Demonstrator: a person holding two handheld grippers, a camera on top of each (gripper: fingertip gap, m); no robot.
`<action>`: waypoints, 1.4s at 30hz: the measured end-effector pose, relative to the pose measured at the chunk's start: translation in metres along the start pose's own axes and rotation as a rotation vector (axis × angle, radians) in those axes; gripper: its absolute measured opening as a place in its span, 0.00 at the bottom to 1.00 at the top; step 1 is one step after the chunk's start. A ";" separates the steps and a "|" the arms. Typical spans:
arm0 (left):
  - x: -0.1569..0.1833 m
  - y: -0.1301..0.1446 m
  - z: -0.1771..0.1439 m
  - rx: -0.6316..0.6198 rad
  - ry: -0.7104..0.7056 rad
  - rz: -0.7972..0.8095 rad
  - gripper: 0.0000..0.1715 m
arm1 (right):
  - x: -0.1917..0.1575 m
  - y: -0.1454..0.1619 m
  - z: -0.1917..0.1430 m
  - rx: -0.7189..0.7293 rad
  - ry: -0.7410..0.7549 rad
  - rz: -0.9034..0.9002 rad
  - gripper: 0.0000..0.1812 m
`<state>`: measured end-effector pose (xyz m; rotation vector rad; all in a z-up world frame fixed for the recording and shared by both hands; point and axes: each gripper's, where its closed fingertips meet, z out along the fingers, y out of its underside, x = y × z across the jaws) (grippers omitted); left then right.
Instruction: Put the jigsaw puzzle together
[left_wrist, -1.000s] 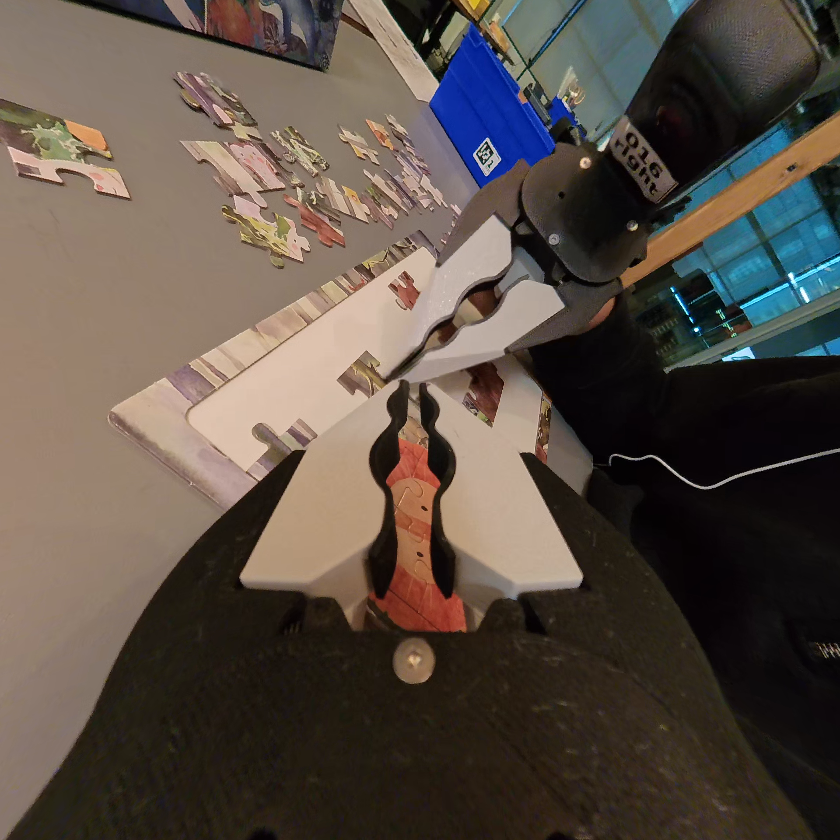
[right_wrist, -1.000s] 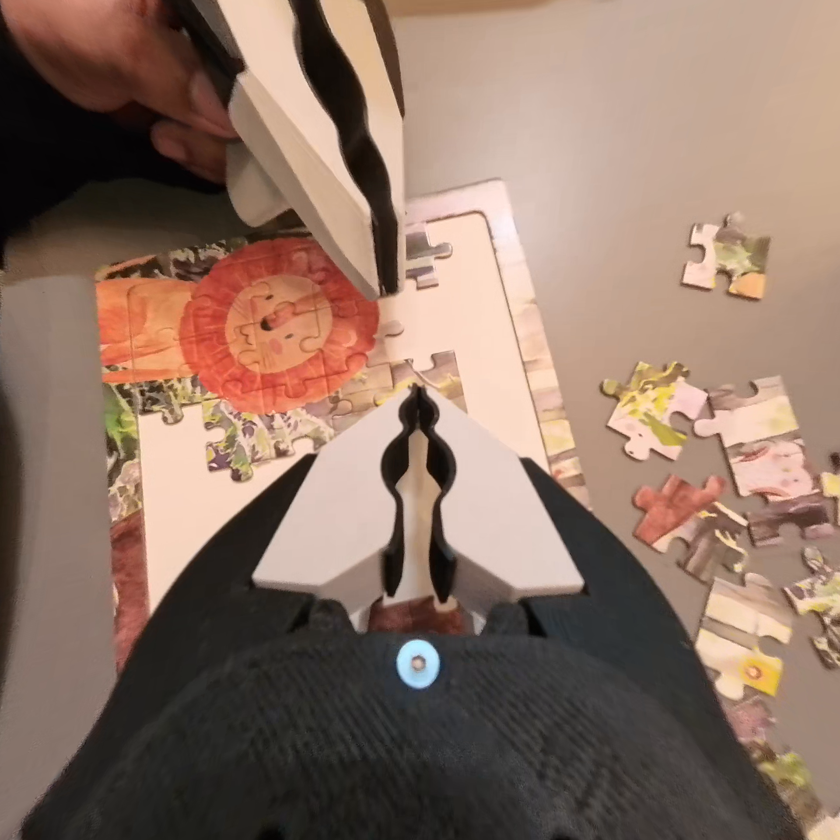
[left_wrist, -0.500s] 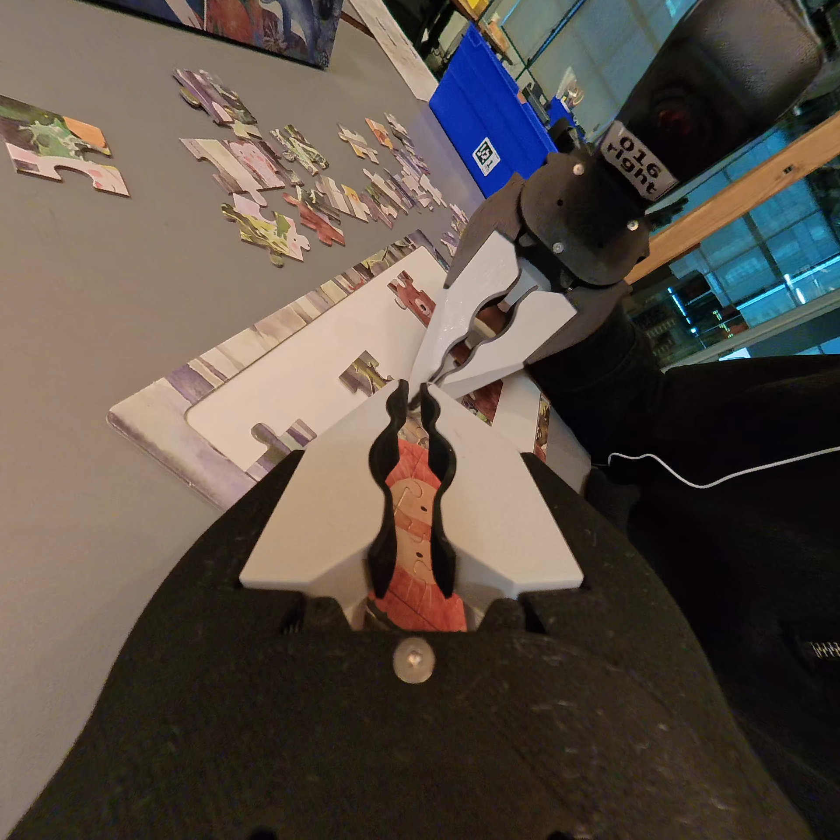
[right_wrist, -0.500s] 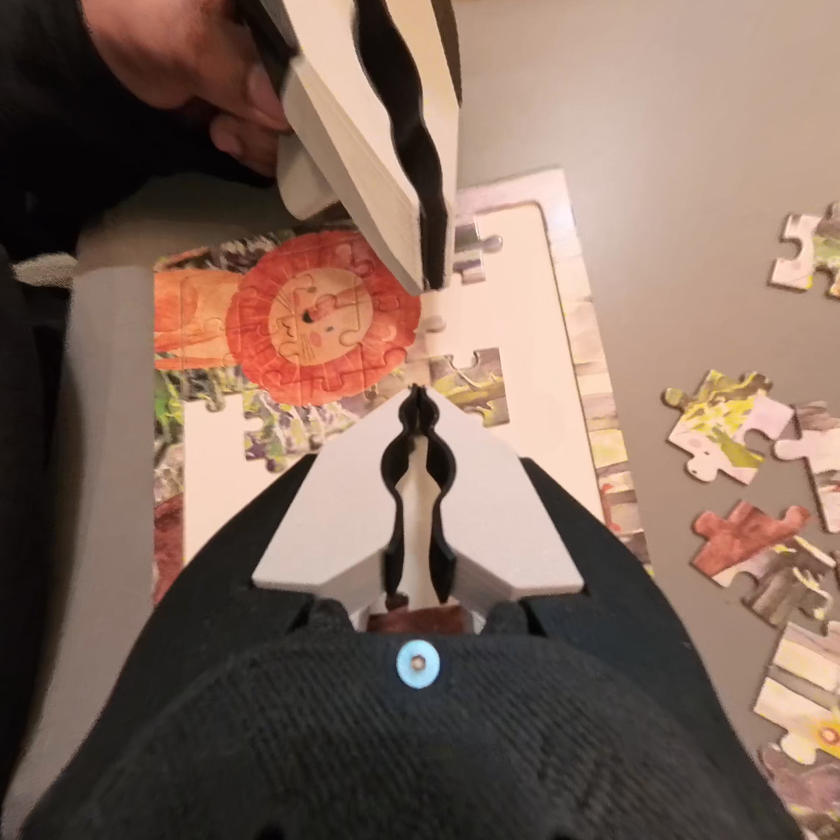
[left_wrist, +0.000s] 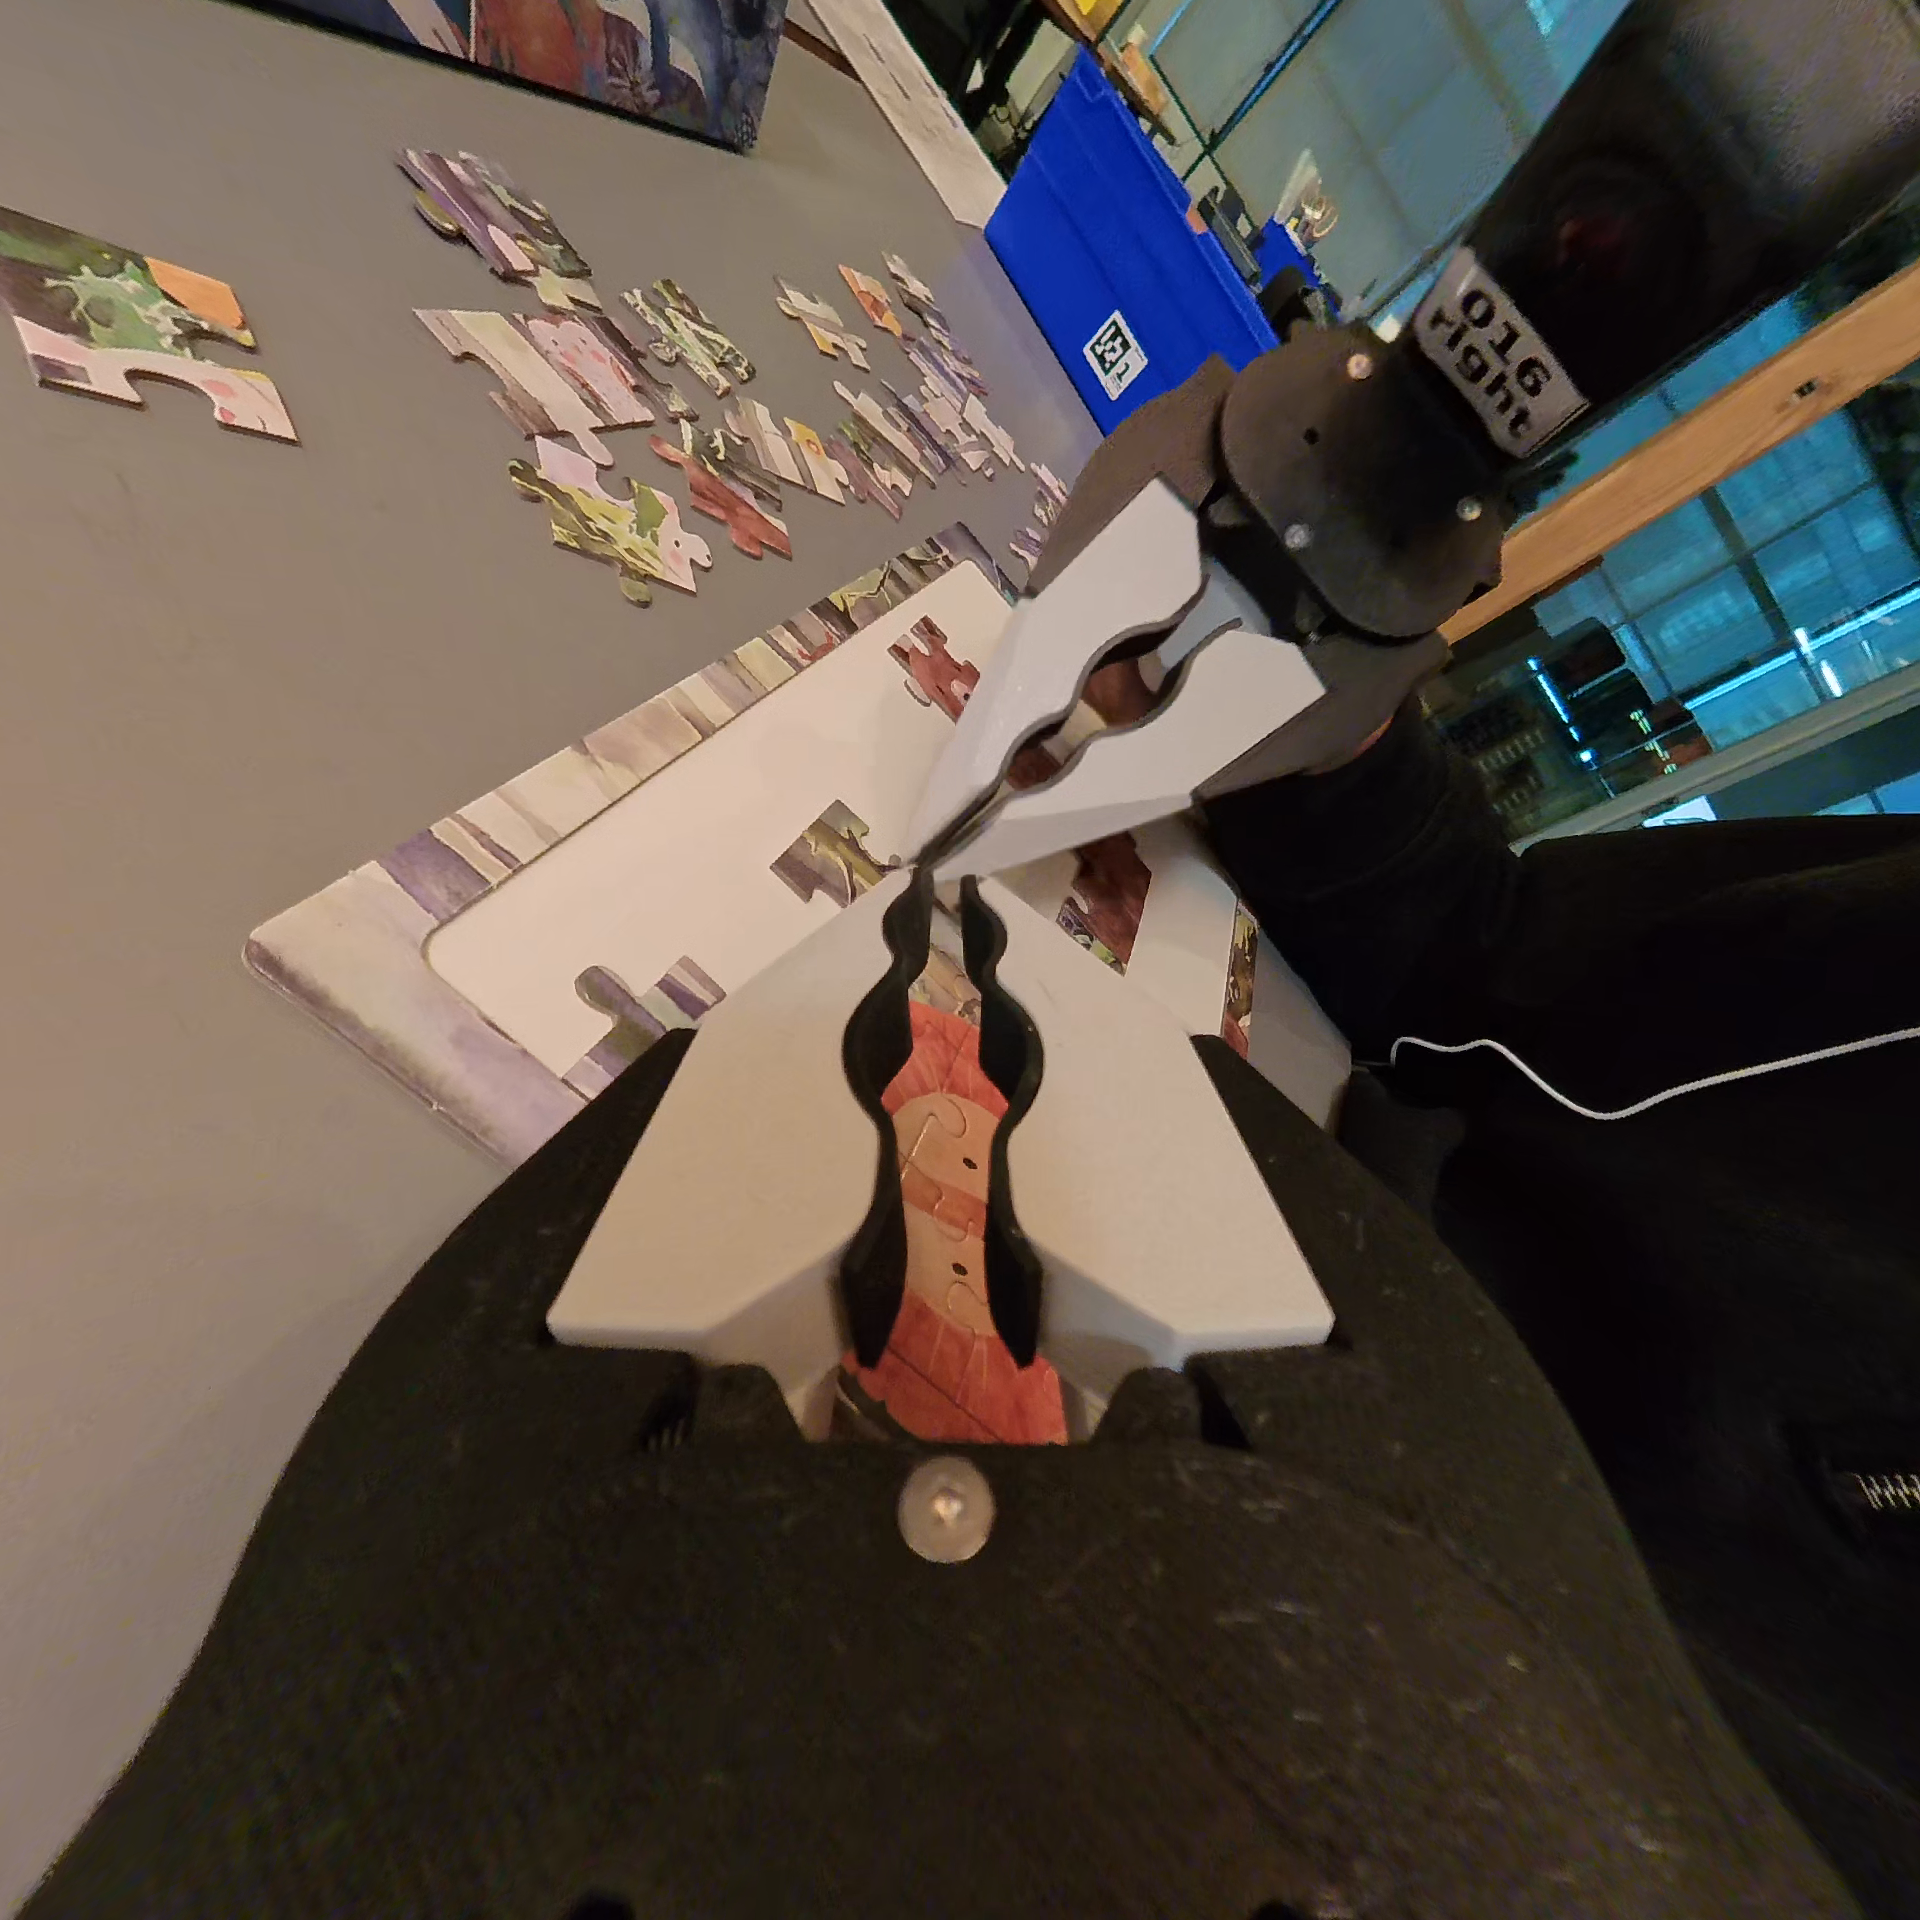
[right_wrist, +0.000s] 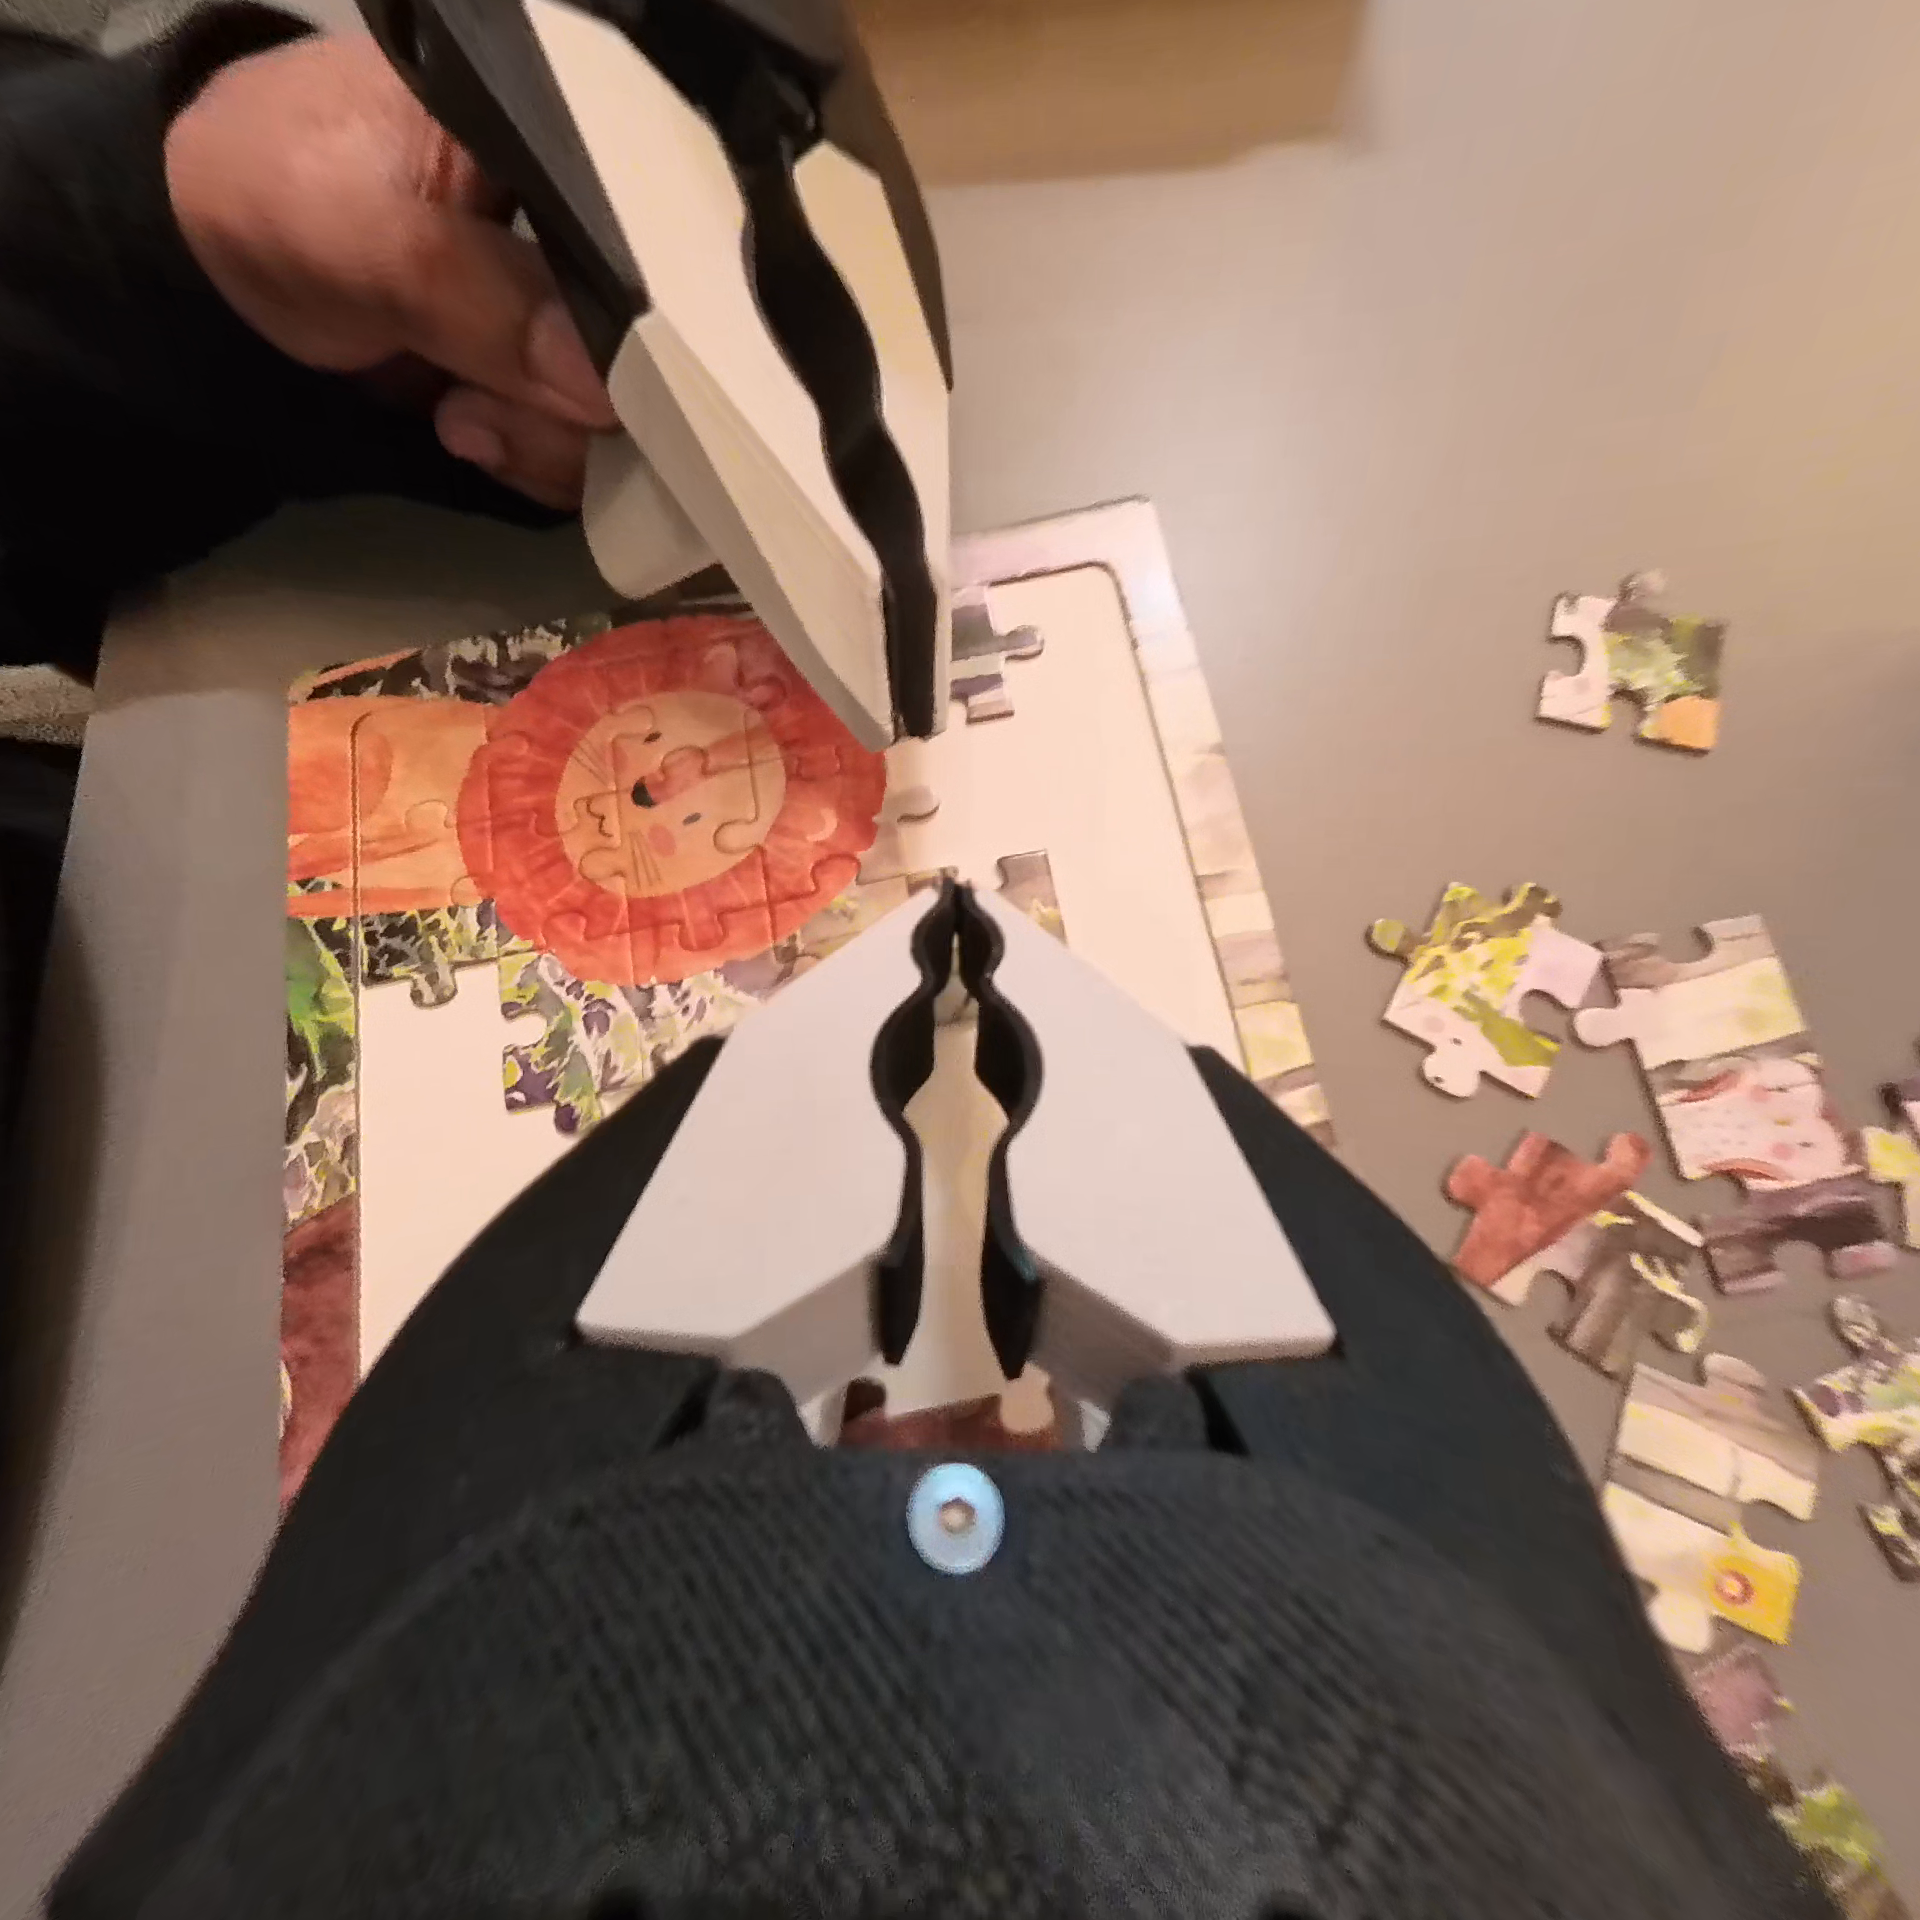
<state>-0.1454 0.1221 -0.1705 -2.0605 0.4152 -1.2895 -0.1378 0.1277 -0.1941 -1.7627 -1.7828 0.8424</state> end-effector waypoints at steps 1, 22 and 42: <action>0.000 0.000 0.000 0.000 0.000 -0.001 0.02 | 0.002 -0.002 -0.002 0.013 0.010 0.003 0.00; 0.001 0.014 0.009 -0.101 -0.032 0.042 0.00 | 0.004 0.014 0.010 -0.033 0.015 -0.031 0.22; -0.026 -0.035 -0.052 0.218 -0.198 0.101 0.00 | 0.014 -0.004 -0.005 0.101 0.028 0.029 0.22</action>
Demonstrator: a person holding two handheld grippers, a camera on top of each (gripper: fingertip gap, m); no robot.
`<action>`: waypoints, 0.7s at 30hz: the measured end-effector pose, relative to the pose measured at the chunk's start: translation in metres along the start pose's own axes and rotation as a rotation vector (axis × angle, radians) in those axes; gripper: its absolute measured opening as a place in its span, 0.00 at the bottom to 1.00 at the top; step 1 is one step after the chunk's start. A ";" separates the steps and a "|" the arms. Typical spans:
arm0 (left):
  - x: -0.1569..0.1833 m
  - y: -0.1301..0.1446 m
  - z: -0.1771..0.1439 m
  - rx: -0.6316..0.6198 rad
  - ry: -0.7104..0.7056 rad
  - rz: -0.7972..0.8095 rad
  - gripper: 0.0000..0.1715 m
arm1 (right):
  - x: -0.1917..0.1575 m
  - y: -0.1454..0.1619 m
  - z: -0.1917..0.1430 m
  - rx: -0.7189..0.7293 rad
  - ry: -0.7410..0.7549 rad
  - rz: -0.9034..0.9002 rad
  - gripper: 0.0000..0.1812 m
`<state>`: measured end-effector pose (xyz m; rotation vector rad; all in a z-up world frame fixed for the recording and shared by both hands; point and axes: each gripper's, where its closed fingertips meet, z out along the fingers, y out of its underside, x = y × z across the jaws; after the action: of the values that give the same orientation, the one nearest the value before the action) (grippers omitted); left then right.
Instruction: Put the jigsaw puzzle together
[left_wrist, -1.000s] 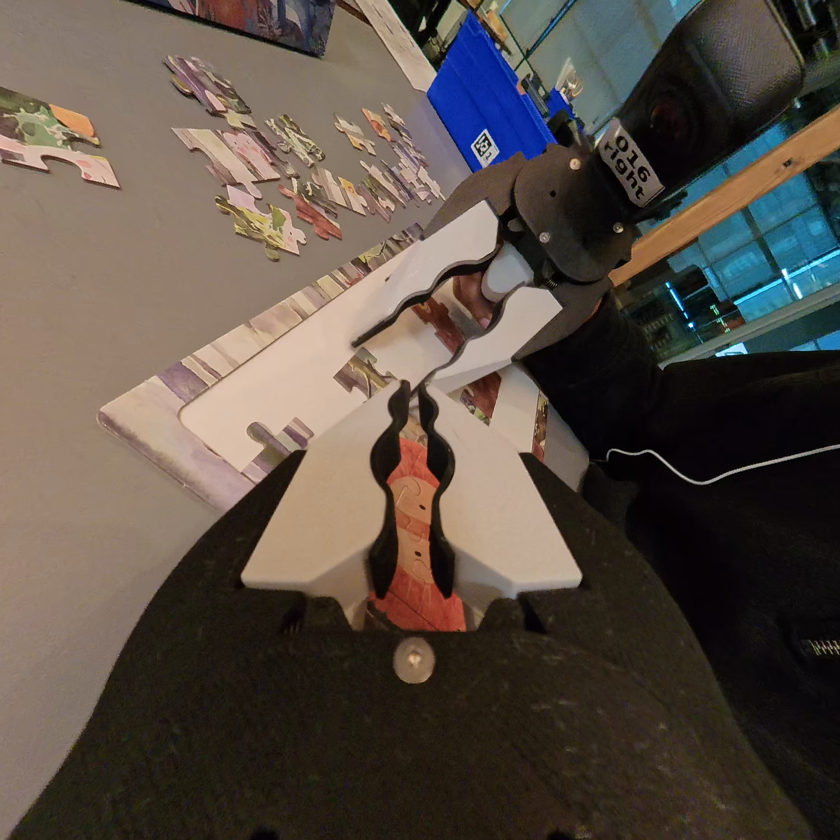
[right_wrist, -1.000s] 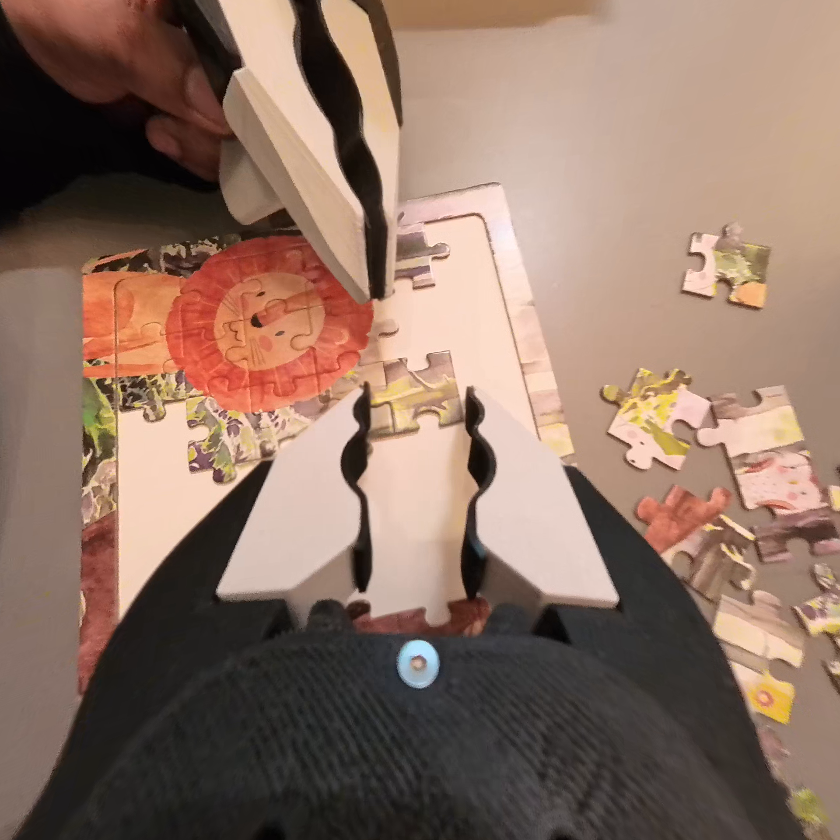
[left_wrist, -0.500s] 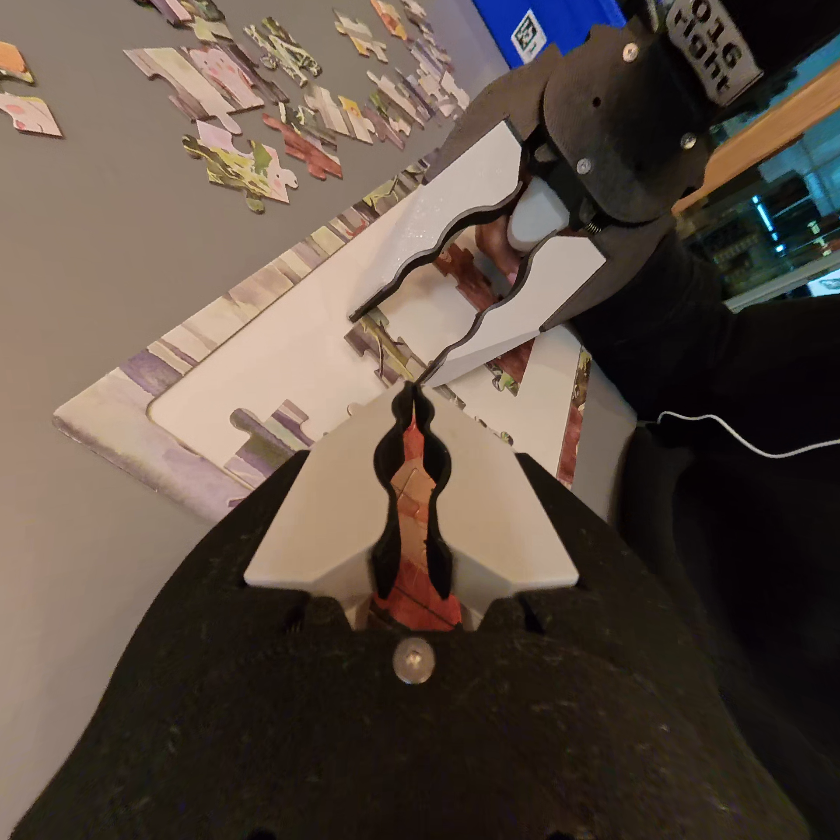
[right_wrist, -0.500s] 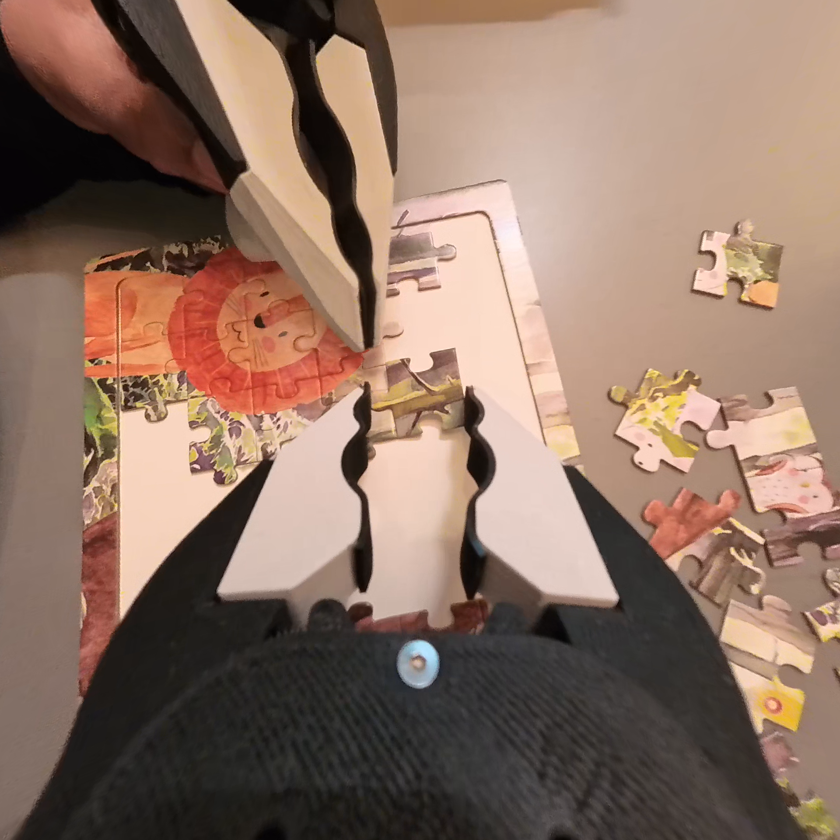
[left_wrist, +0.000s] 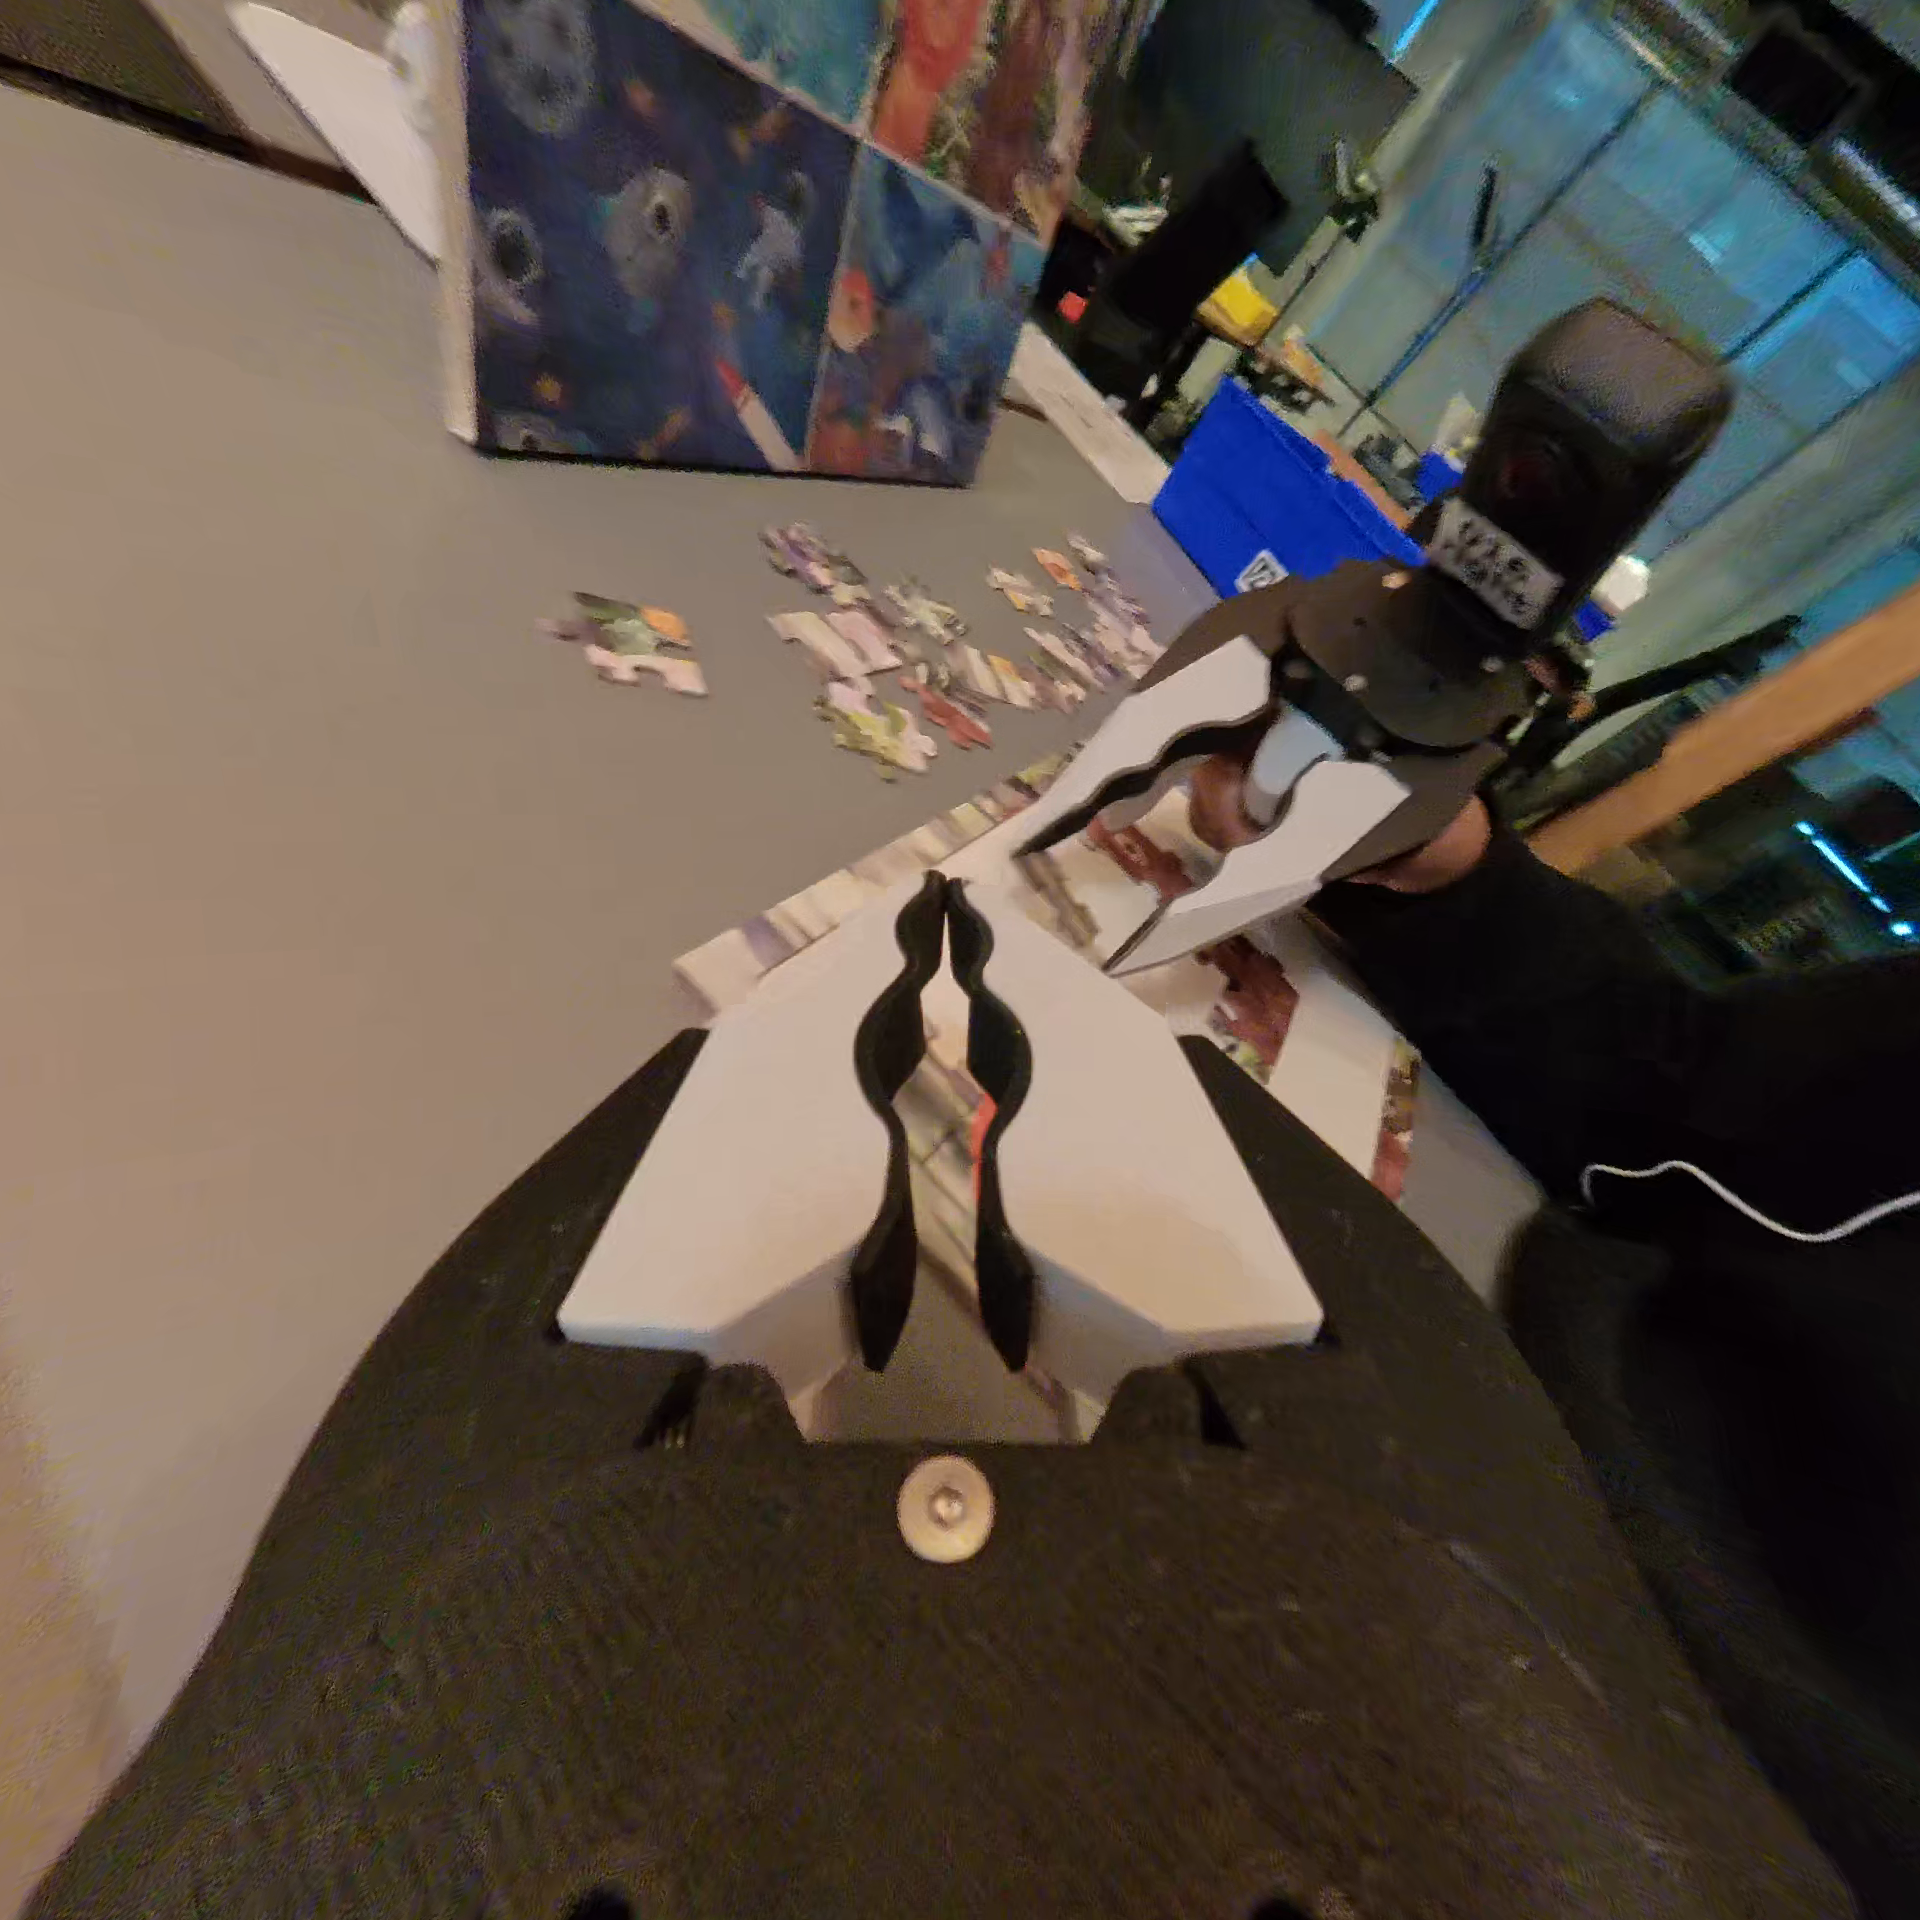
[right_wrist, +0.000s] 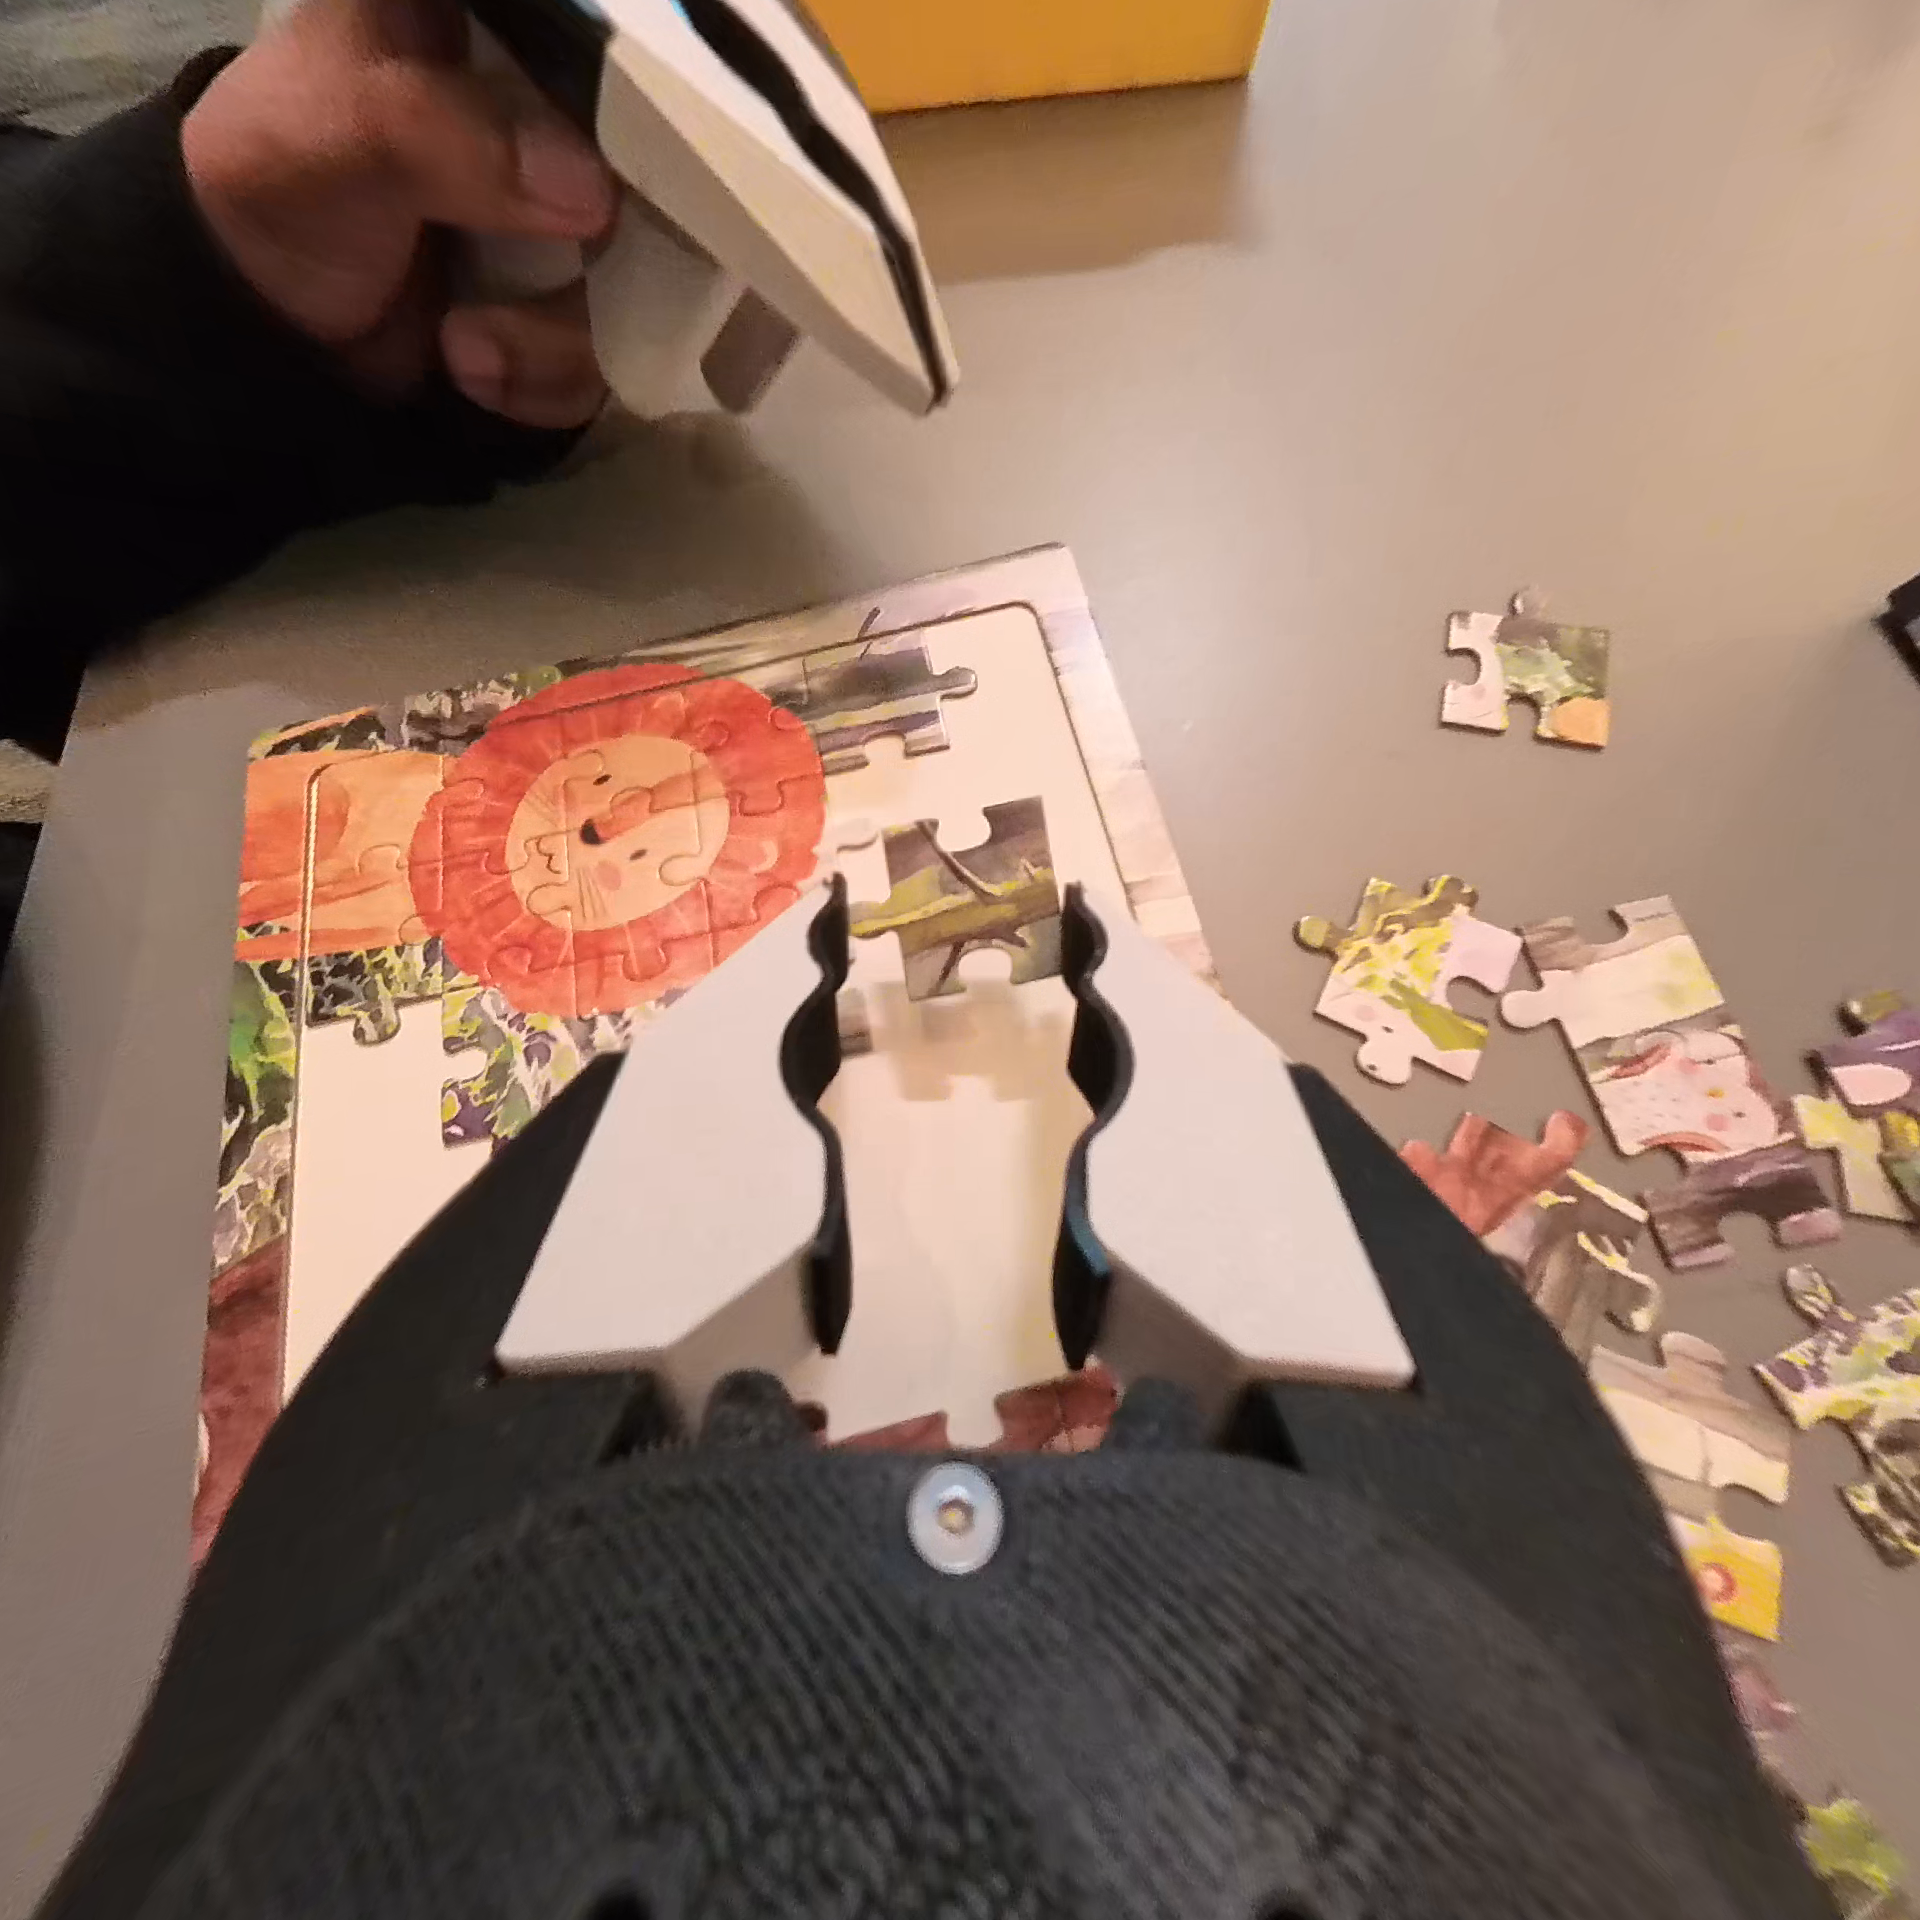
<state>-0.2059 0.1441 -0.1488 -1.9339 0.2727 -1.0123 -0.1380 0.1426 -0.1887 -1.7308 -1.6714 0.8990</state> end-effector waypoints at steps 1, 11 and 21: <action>-0.002 0.003 0.001 -0.021 -0.003 -0.008 0.00 | 0.001 -0.002 0.000 0.010 0.010 -0.003 0.22; 0.041 0.020 0.023 -0.098 0.274 -0.125 0.17 | -0.005 -0.026 -0.005 0.104 0.069 -0.102 0.22; 0.018 0.001 0.012 0.023 0.174 -0.160 0.13 | -0.008 -0.028 -0.003 0.099 0.106 -0.162 0.22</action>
<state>-0.1856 0.1409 -0.1432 -1.8718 0.2057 -1.2869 -0.1532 0.1362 -0.1645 -1.5263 -1.6436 0.7879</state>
